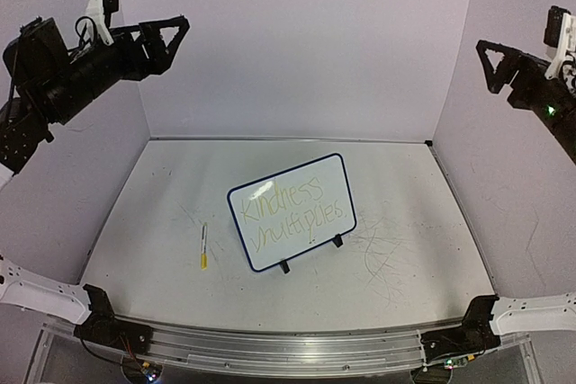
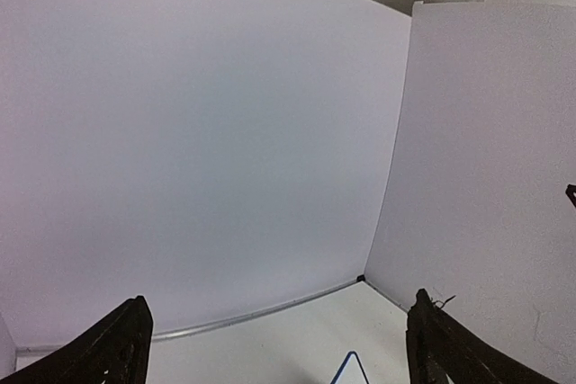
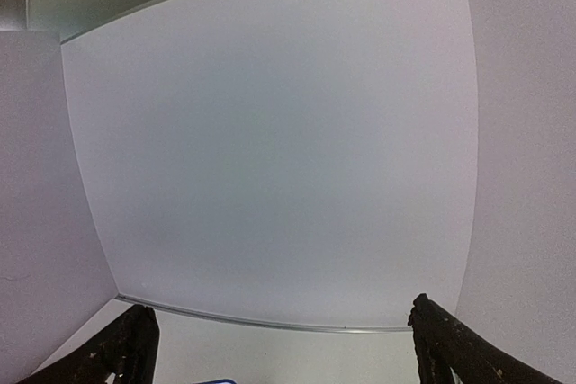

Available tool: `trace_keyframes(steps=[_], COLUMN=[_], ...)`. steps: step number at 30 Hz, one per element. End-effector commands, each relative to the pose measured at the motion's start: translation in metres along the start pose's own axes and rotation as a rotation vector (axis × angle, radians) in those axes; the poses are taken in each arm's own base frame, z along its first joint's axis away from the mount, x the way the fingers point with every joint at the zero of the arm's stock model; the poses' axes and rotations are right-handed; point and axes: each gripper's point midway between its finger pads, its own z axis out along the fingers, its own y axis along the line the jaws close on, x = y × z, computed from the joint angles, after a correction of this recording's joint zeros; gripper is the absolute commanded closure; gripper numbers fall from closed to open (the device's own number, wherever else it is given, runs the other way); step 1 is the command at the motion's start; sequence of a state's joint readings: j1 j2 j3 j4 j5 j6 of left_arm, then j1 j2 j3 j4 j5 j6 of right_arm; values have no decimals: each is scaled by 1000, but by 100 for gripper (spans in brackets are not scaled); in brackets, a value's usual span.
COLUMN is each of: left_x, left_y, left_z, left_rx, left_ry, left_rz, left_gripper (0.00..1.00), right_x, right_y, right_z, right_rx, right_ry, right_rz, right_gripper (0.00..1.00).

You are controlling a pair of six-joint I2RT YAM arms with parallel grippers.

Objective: Write a sentence on the whiteboard
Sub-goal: Reset both arms

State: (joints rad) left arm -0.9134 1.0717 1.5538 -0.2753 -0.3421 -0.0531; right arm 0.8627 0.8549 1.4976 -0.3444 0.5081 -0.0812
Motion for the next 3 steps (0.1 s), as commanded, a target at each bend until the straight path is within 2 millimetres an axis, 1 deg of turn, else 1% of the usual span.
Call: trace_keyframes(steps=[1,3], left_x=[-39,-37], left_y=[-16,-15], left_z=[-3,-4], left_rx=[80,80], left_ry=[-141,-149], left_rz=[111,108], left_gripper=[1,1], right_x=[-4,2], right_y=[-9,-12], right_z=[-2,2], right_rx=[45,79], right_ry=[-31,-19], right_rz=[24,25], right_gripper=[2,2])
